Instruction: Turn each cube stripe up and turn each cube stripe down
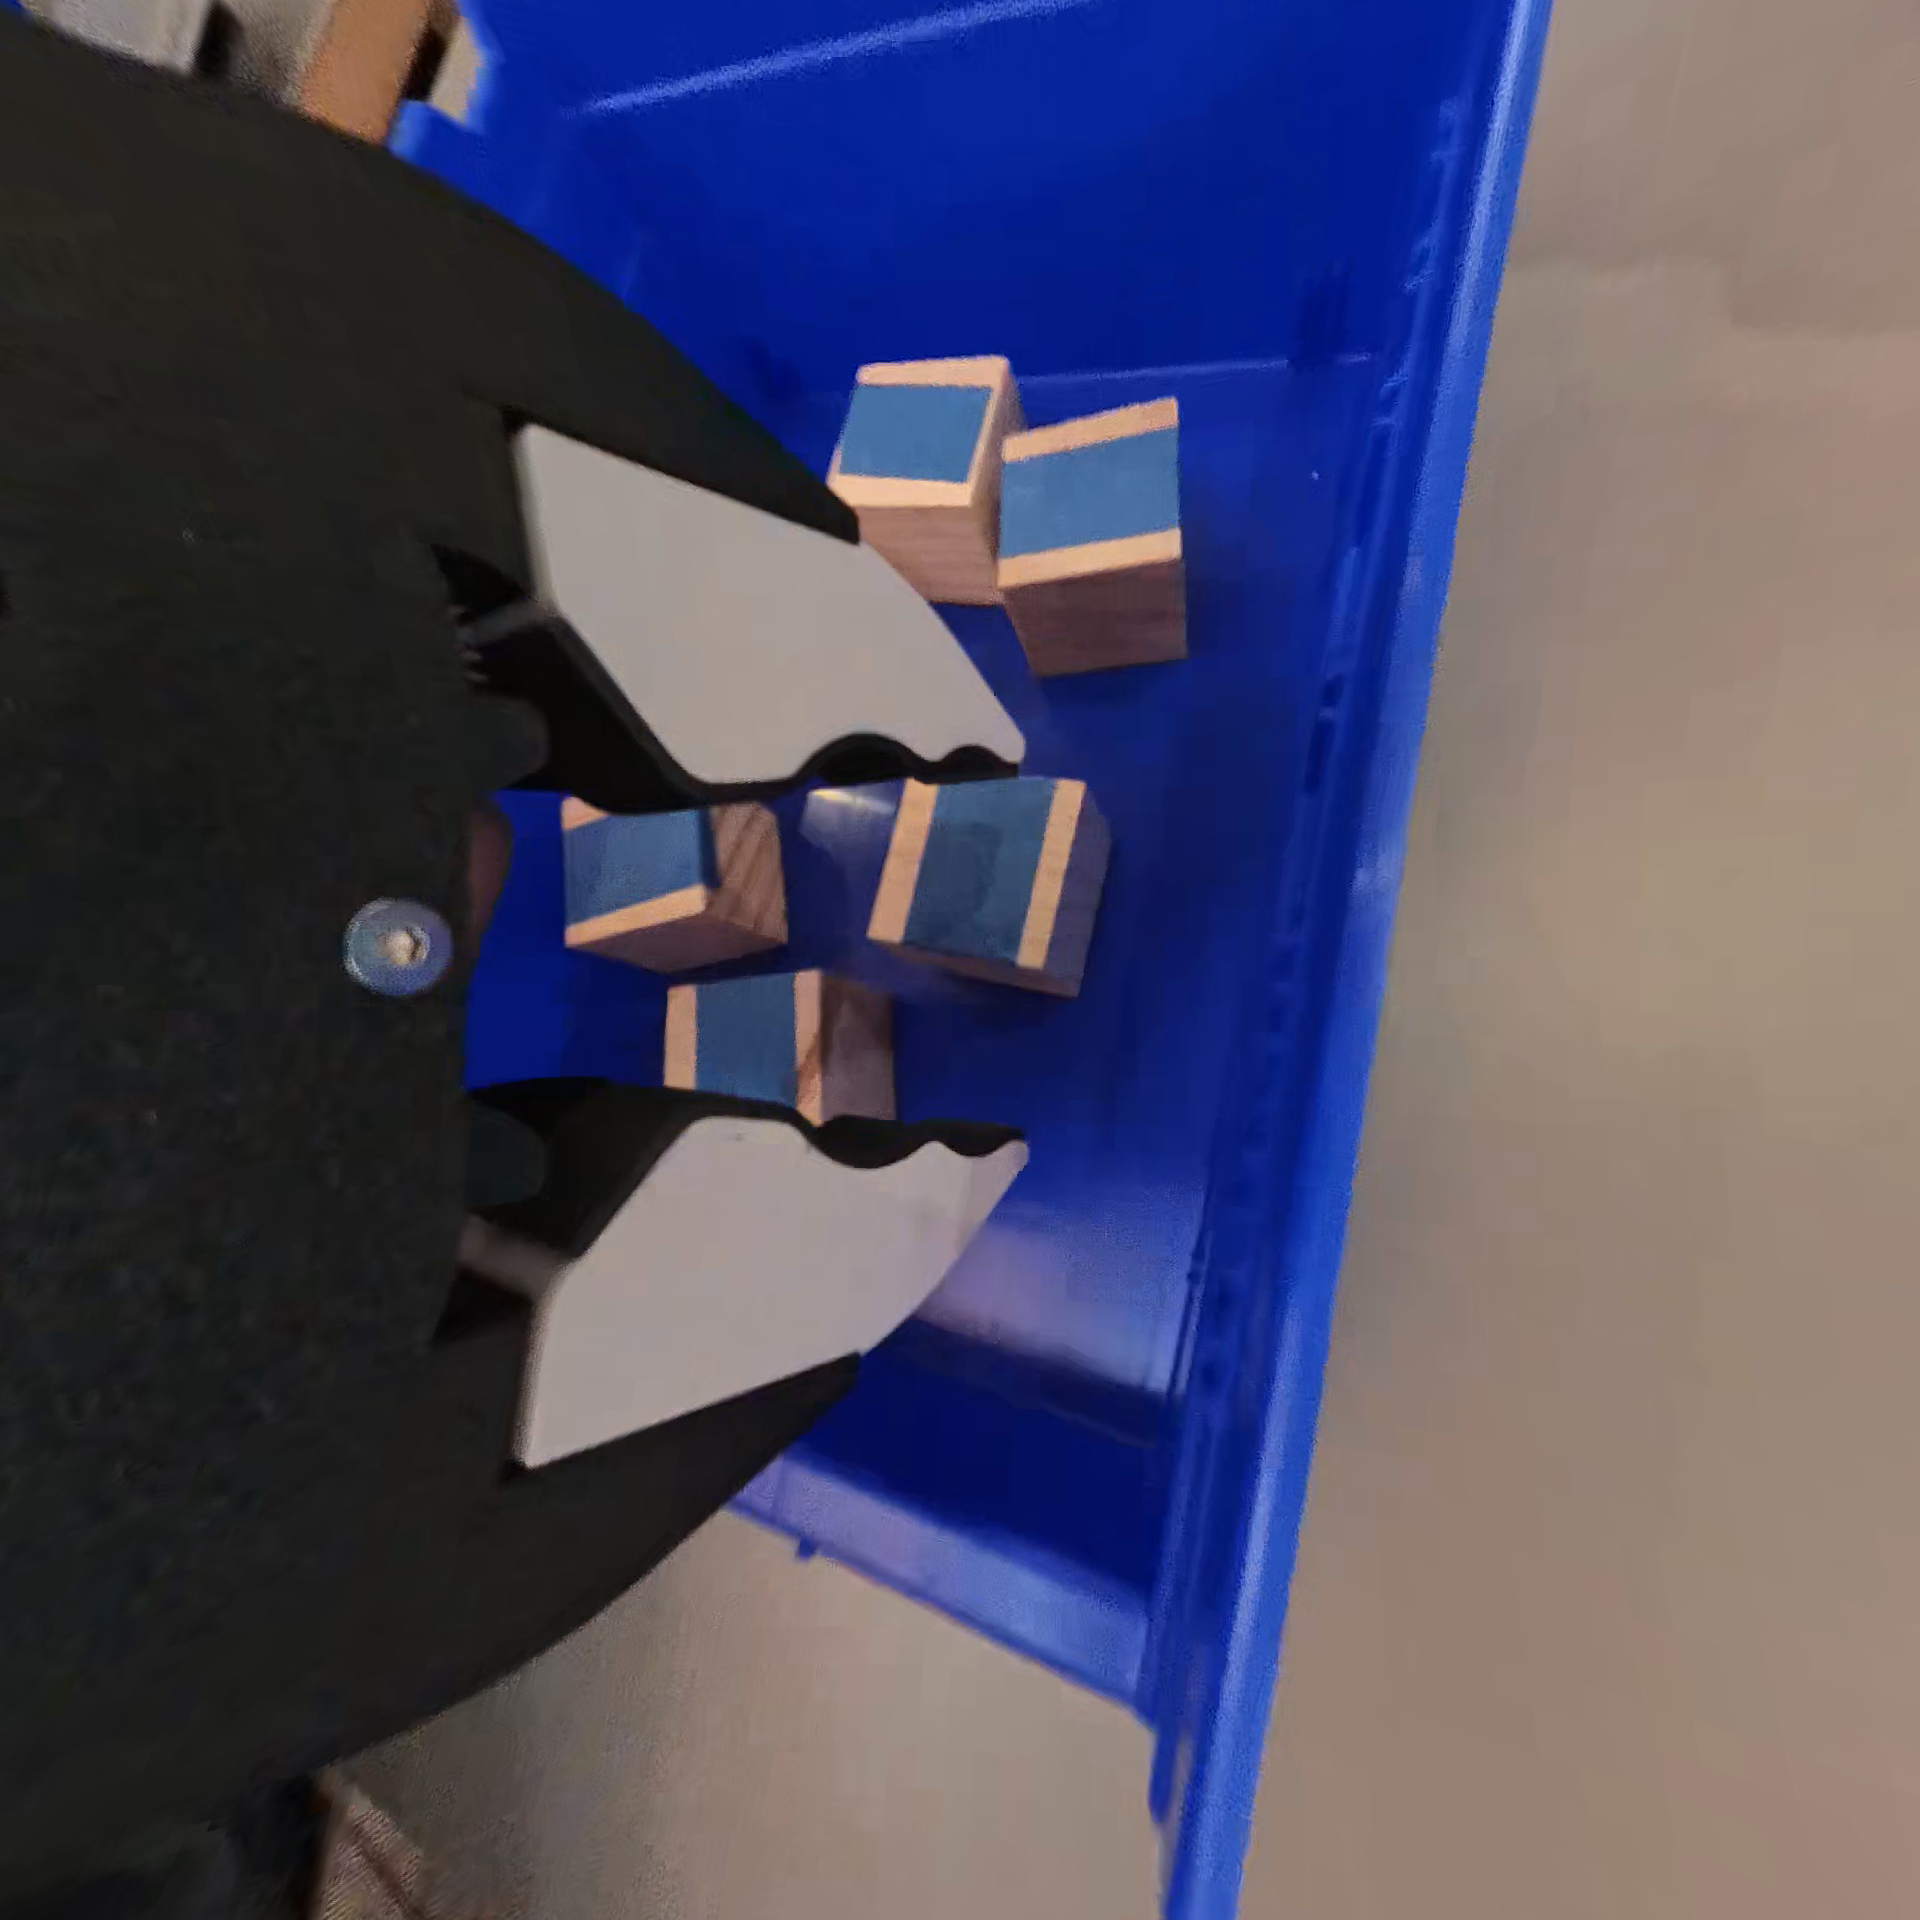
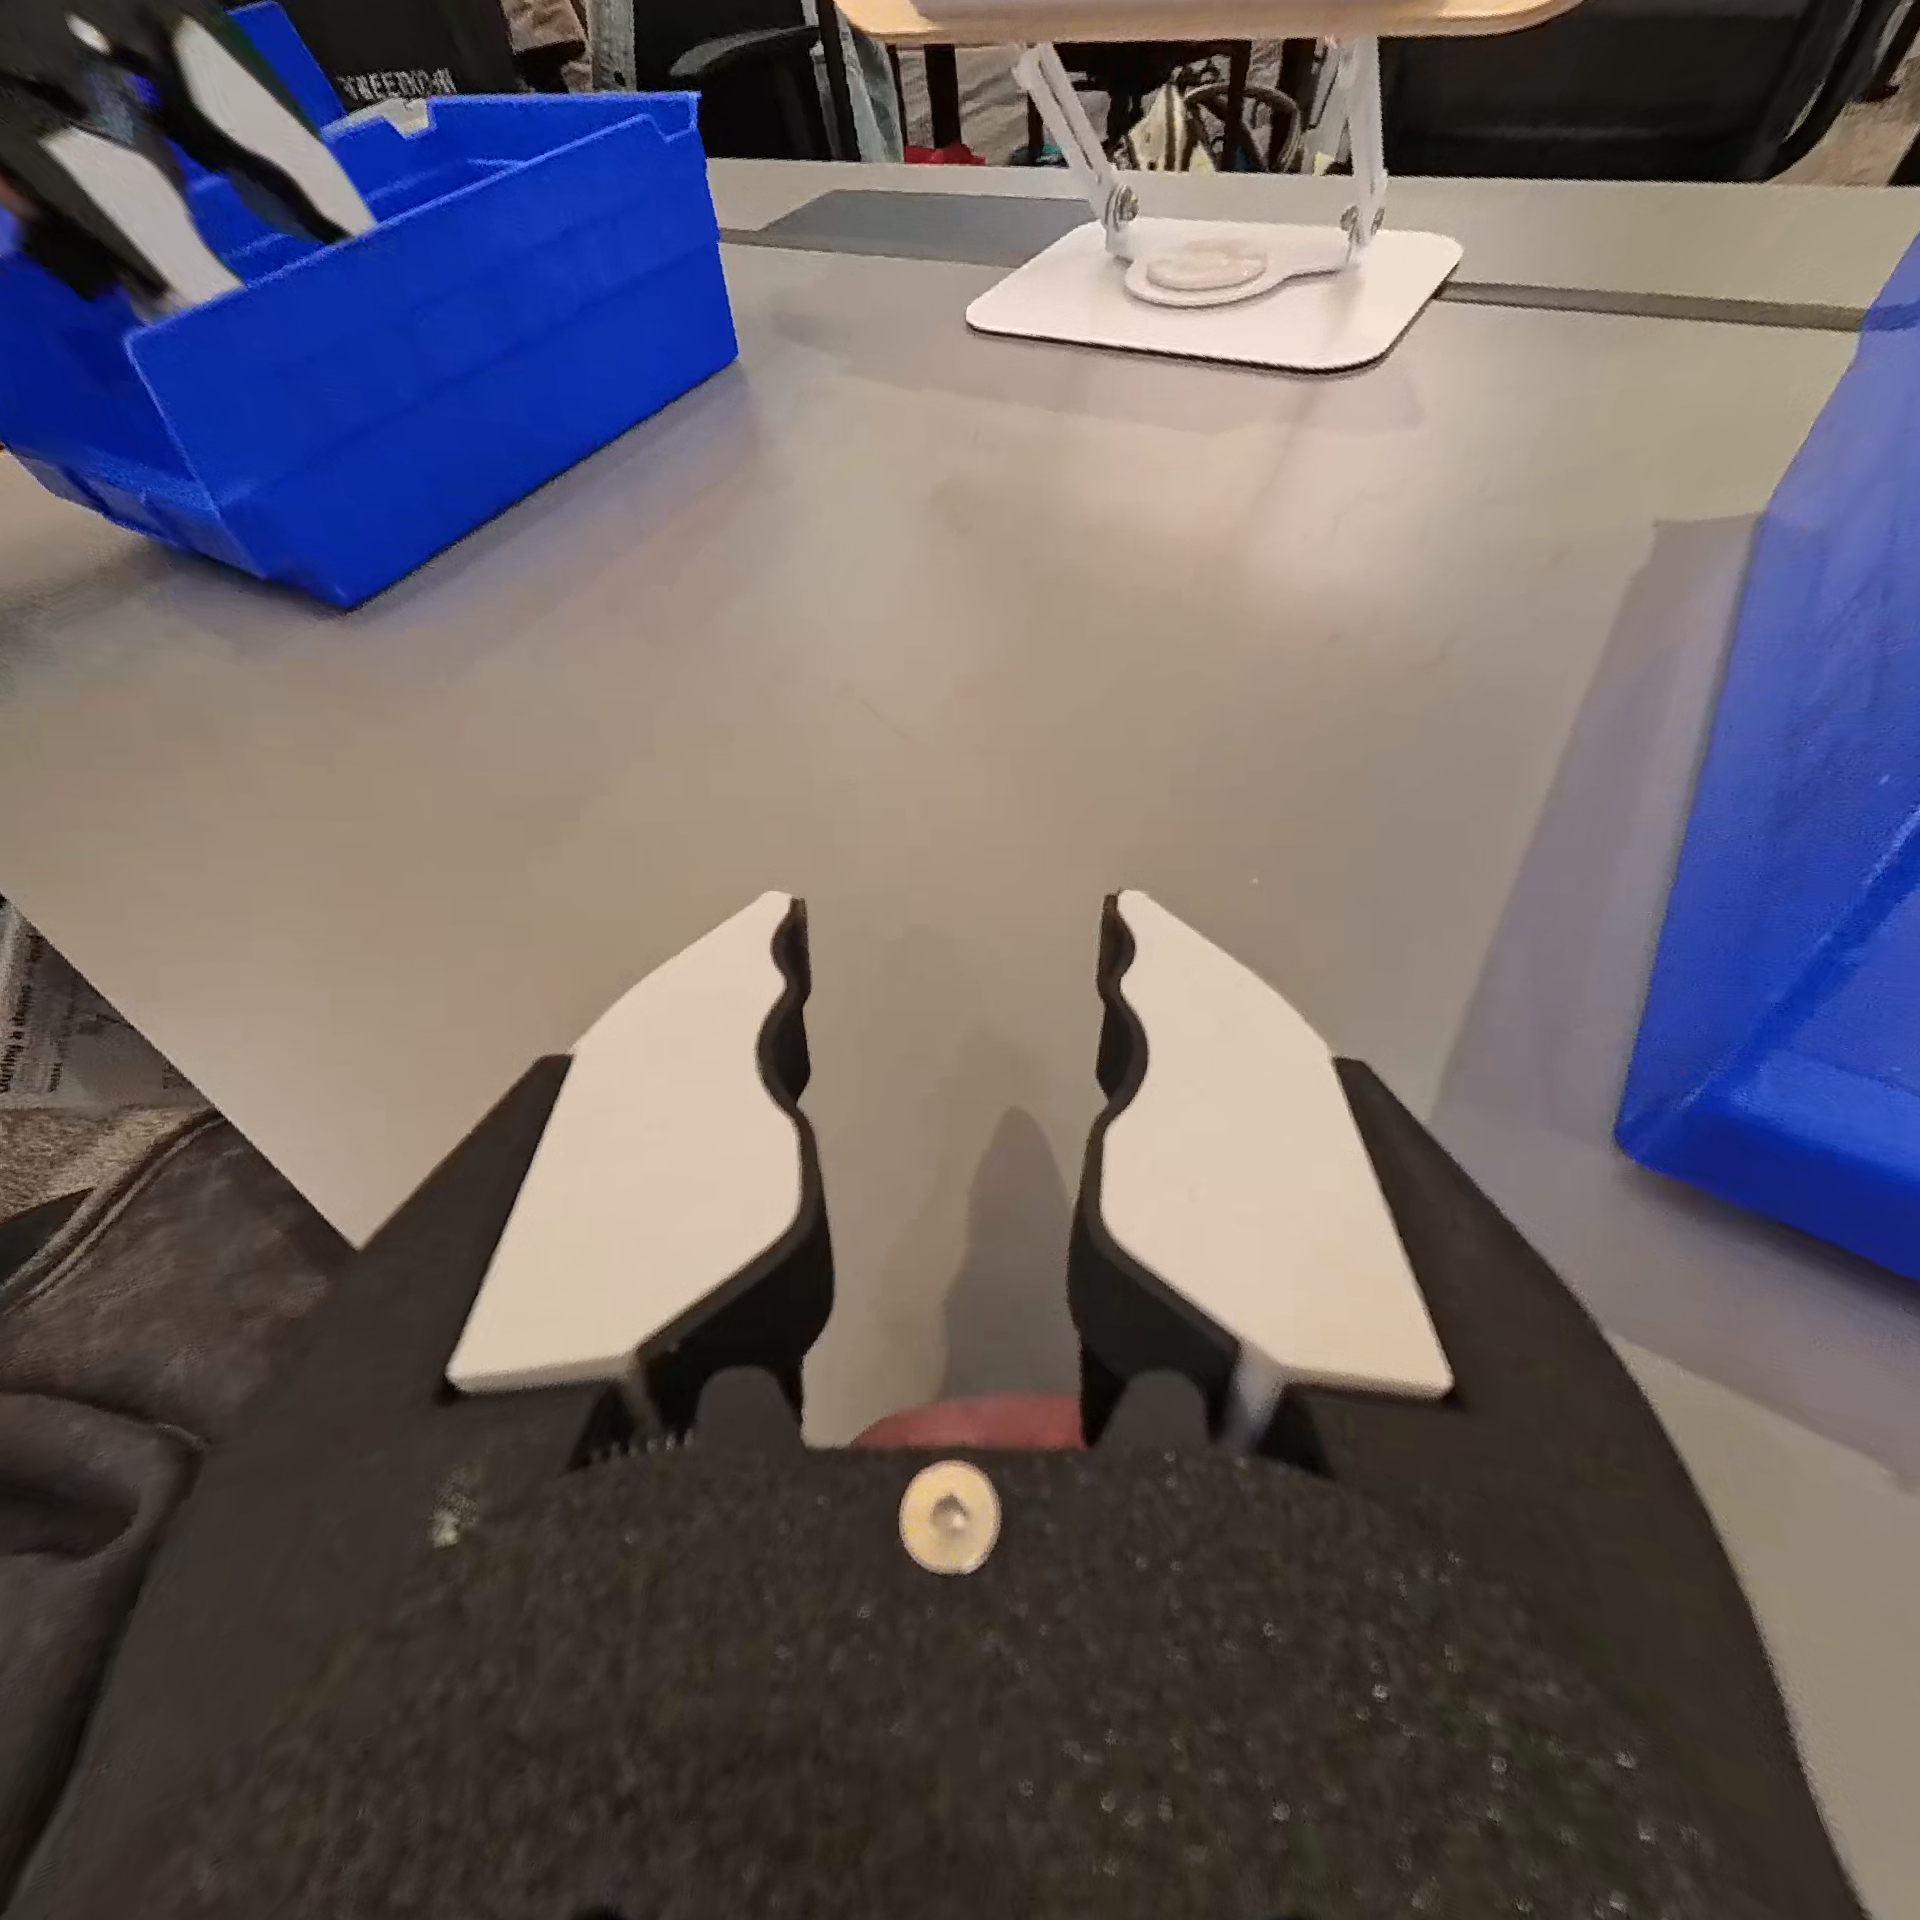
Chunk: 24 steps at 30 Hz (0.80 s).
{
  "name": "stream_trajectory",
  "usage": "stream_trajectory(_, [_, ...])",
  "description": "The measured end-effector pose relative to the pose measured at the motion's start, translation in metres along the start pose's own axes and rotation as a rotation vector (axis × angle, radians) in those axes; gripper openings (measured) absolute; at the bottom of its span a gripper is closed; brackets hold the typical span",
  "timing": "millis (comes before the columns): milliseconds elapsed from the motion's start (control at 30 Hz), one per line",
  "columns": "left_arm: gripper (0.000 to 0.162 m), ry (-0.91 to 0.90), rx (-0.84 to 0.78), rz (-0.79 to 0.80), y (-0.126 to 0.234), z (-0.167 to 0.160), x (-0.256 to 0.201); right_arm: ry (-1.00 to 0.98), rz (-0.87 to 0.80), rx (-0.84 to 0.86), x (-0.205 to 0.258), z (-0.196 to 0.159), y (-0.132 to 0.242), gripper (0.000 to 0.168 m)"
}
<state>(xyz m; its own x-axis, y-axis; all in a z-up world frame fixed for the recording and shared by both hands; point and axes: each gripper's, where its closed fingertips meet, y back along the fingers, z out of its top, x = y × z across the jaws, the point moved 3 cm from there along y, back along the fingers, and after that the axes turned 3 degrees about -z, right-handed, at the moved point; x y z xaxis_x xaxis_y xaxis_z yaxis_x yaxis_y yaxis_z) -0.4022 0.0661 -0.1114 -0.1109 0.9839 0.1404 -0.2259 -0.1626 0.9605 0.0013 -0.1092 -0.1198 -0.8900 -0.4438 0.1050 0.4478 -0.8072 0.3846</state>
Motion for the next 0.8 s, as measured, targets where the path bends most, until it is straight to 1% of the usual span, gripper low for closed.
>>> stream_trajectory(67, [0.062,-0.014,0.035,-0.037,-0.013,-0.001,0.010,-0.016,0.011,0.000,0.001,0.001,-0.001,0.053])
stream_trajectory(133, [0.057,-0.026,0.086,-0.082,-0.024,-0.007,0.013,-0.014,0.005,0.008,-0.002,0.001,-0.003,0.052])
stream_trajectory(200, [0.049,-0.047,0.153,-0.080,-0.032,-0.017,0.018,-0.025,0.013,0.019,-0.004,0.000,-0.006,0.052])
stream_trajectory(233, [0.046,-0.060,0.155,-0.086,-0.034,-0.020,0.019,-0.033,0.022,0.021,-0.004,0.001,-0.007,0.052])
stream_trajectory(300, [0.045,-0.079,0.115,-0.114,-0.032,-0.017,0.016,-0.043,0.039,0.018,-0.003,0.003,-0.009,0.051])
stream_trajectory(367, [0.045,-0.082,0.071,-0.097,-0.023,-0.012,0.015,-0.046,0.062,0.024,-0.001,0.004,-0.014,0.049])
stream_trajectory(467, [0.045,-0.007,-0.087,-0.035,0.013,0.004,0.018,-0.015,0.162,0.073,0.015,0.010,-0.026,0.051])
stream_trajectory(567, [0.045,0.144,-0.361,0.040,0.063,0.031,0.027,0.023,0.295,0.081,0.033,0.030,-0.042,0.056])
stream_trajectory(667, [0.045,0.294,-0.657,0.029,0.102,0.066,0.019,0.031,0.435,0.093,0.049,0.053,-0.065,0.065])
stream_trajectory(700, [0.045,0.339,-0.748,0.010,0.111,0.079,0.012,0.024,0.485,0.086,0.055,0.062,-0.072,0.068])
stream_trajectory(800, [0.045,0.435,-0.978,-0.075,0.125,0.120,-0.015,-0.015,0.618,0.007,0.073,0.093,-0.086,0.068])
